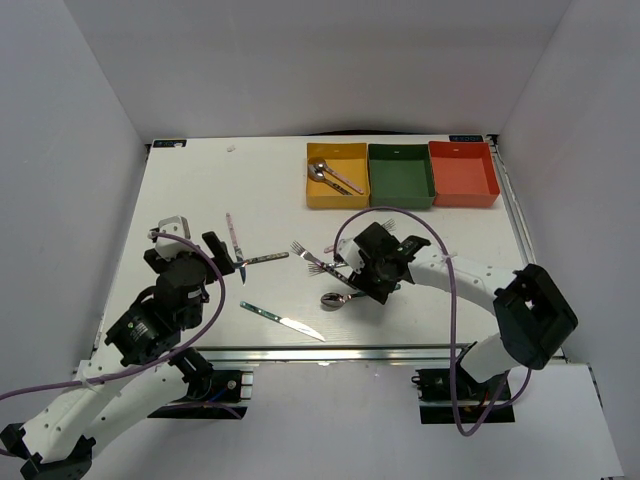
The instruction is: Sort the eating utensils into containers
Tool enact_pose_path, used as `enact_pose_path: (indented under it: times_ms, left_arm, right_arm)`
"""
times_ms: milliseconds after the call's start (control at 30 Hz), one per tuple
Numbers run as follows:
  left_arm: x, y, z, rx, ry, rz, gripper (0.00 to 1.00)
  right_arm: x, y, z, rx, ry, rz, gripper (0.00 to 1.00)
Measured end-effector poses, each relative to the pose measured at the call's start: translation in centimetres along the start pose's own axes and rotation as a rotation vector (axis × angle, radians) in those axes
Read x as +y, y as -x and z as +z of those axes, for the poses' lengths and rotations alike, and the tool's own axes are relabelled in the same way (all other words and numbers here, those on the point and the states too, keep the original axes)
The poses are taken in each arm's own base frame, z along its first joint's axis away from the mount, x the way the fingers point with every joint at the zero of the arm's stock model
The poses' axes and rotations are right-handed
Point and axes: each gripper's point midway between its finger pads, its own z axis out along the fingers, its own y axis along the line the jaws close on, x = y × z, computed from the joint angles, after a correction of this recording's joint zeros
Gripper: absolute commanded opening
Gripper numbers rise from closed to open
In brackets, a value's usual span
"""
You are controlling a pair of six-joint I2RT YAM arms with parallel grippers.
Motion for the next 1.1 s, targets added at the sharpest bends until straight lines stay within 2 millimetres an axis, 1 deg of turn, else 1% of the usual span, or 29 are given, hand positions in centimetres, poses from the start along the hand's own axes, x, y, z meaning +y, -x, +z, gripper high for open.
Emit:
enact_pose_path:
  times_ms: [67,267,333,400,467,567,633,667,767,833,867,967,1100]
  left_arm:
    - [-0.1,0.0,0.0,0.0,-0.004,-0.001,0.98]
    - [-0.2,0.1,-0.1,0.0,-0.012,-0.006,0.98]
    - [-0.2,0.1,-0.1,-0.001,-0.014,-0.006,0.98]
    - [-0.2,0.2,-0.1,-0.003,-0.015,-0.007,0.98]
    - [-0.2,0.2,-0.1,-0.003,-0.016,-0.006,0.98]
    - [-0.2,0.1,-0.1,-0.002,-0.017,-0.004,0.98]
    - [-0.2,0.1,-0.1,-0.002,-0.017,-0.004,0.98]
    - [-0.2,0.1,-0.1,-0.002,-0.017,-0.004,0.98]
    - [-0.2,0.2,-0.2,-0.003,-0.018,-0.006,0.98]
    - [-0.1,0.2,-0.2,-0.005,-0.019,-0.009,0.98]
    - [-0.1,0.3,-0.2,-0.007,-0.019,-0.01,0.98]
    - [0.0,0.4,-0.4,-0.012,-0.022,-0.017,0.98]
    - [0.0,0.5,-0.4,-0.015,-0.023,-0.02,0.98]
  right_arm:
    - [0.0,-0.2,0.5,0.012,0.0,-0.004,0.59]
    - [-0.1,0.6,2.4,-0.001,0.008,-0.021,0.56]
    - [0.0,0.9,2.9,-0.012,0.017,-0.024,0.52]
    - [0.1,1.1,3.5,-0.017,0.03,-0.026,0.5]
    - [0.5,1.1,4.1,-0.023,0.05,-0.027,0.44]
    - [1.1,1.6,4.3,-0.051,0.071,-0.03,0.4]
    - [1.6,2.0,4.4,-0.077,0.077,-0.043,0.34]
    - [2.0,2.2,4.4,-0.09,0.079,-0.053,0.23]
    - [3.3,2.9,4.5,-0.12,0.088,-0.083,0.1]
    - [4.1,3.5,4.6,-0.144,0.088,-0.108,0.09]
    - [4.5,3.7,4.5,-0.156,0.084,-0.121,0.06]
    - [5.6,3.6,4.3,-0.166,0.082,-0.147,0.0]
    - [6.3,3.2,3.7,-0.158,0.081,-0.173,0.0]
